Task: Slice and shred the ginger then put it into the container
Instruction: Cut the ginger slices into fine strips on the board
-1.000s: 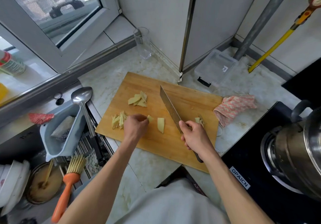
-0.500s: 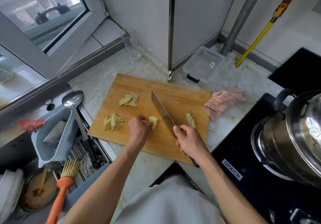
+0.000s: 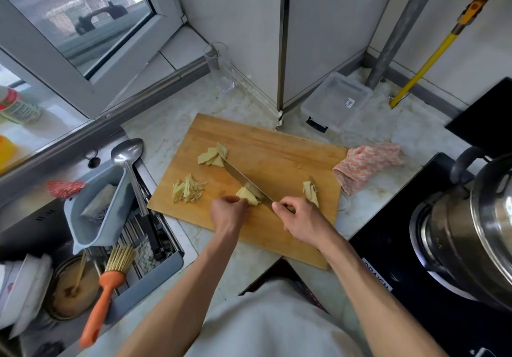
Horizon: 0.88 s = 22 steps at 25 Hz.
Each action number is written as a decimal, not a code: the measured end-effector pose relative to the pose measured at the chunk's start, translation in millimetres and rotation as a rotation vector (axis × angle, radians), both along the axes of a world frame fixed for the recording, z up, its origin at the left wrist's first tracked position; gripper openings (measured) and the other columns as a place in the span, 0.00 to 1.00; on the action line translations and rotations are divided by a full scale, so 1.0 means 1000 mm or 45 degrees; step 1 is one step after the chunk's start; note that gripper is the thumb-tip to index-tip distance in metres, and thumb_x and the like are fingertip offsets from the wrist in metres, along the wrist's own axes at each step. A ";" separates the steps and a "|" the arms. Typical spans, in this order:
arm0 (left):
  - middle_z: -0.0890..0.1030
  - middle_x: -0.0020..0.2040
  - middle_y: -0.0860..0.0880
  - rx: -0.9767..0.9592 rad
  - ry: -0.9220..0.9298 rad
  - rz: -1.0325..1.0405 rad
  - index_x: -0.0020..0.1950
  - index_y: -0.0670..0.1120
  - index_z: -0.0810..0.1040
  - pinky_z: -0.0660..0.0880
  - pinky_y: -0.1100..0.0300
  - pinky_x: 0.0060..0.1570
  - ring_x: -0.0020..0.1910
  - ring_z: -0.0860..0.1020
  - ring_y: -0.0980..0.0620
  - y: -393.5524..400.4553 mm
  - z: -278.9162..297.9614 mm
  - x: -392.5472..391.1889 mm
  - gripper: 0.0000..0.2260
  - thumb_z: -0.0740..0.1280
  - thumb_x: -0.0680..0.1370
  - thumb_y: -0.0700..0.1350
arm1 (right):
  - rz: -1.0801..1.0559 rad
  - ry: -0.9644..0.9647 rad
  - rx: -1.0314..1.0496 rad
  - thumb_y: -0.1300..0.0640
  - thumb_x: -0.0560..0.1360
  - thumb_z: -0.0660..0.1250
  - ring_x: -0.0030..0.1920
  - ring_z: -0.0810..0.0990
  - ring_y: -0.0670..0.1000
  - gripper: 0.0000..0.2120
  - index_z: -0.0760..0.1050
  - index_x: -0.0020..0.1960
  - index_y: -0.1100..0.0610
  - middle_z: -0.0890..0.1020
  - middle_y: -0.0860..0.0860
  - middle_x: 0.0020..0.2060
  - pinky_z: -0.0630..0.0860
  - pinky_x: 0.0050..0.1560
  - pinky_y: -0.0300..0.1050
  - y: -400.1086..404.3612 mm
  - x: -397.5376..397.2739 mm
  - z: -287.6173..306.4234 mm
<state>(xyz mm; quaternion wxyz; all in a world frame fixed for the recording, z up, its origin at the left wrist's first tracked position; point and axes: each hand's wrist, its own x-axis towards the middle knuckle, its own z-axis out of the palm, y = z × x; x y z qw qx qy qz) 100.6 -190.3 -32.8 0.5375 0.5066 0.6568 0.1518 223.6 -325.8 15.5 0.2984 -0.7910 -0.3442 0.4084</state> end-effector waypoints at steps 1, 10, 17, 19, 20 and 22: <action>0.85 0.34 0.46 0.002 -0.031 0.032 0.45 0.43 0.82 0.82 0.48 0.49 0.39 0.85 0.47 -0.004 0.001 -0.003 0.03 0.74 0.73 0.40 | 0.016 -0.015 0.008 0.43 0.82 0.59 0.31 0.76 0.50 0.18 0.79 0.48 0.55 0.82 0.58 0.36 0.71 0.33 0.45 0.000 0.003 0.000; 0.80 0.61 0.44 1.176 0.342 -1.250 0.63 0.46 0.82 0.81 0.50 0.47 0.54 0.80 0.43 0.017 0.002 -0.034 0.14 0.70 0.78 0.38 | 0.074 -0.163 0.058 0.42 0.82 0.59 0.38 0.82 0.54 0.18 0.79 0.51 0.54 0.83 0.53 0.39 0.78 0.39 0.53 0.003 -0.001 -0.006; 0.82 0.54 0.42 1.289 0.206 -1.291 0.54 0.42 0.84 0.81 0.50 0.35 0.46 0.81 0.40 0.027 -0.020 -0.041 0.08 0.71 0.76 0.36 | 0.038 -0.209 -0.005 0.41 0.81 0.59 0.38 0.82 0.52 0.16 0.80 0.53 0.50 0.83 0.51 0.37 0.78 0.41 0.52 0.007 -0.020 -0.002; 0.82 0.55 0.42 1.387 0.194 -1.350 0.54 0.42 0.84 0.81 0.50 0.34 0.48 0.82 0.40 0.034 -0.020 -0.040 0.08 0.72 0.76 0.37 | 0.012 -0.173 0.002 0.43 0.82 0.60 0.33 0.78 0.48 0.13 0.79 0.47 0.49 0.80 0.46 0.32 0.74 0.37 0.49 0.010 -0.019 0.000; 0.83 0.55 0.43 1.431 0.192 -1.383 0.54 0.42 0.84 0.81 0.51 0.33 0.48 0.82 0.41 0.038 -0.020 -0.039 0.08 0.72 0.76 0.37 | -0.018 -0.128 0.019 0.44 0.82 0.61 0.31 0.75 0.45 0.13 0.77 0.43 0.47 0.78 0.44 0.29 0.72 0.36 0.47 0.009 -0.017 0.000; 0.84 0.54 0.44 1.463 0.172 -1.469 0.56 0.43 0.83 0.82 0.52 0.31 0.48 0.83 0.43 0.045 -0.019 -0.039 0.09 0.72 0.76 0.37 | -0.088 -0.039 0.058 0.46 0.82 0.61 0.27 0.71 0.44 0.15 0.76 0.40 0.49 0.75 0.43 0.25 0.70 0.36 0.45 0.007 -0.012 -0.002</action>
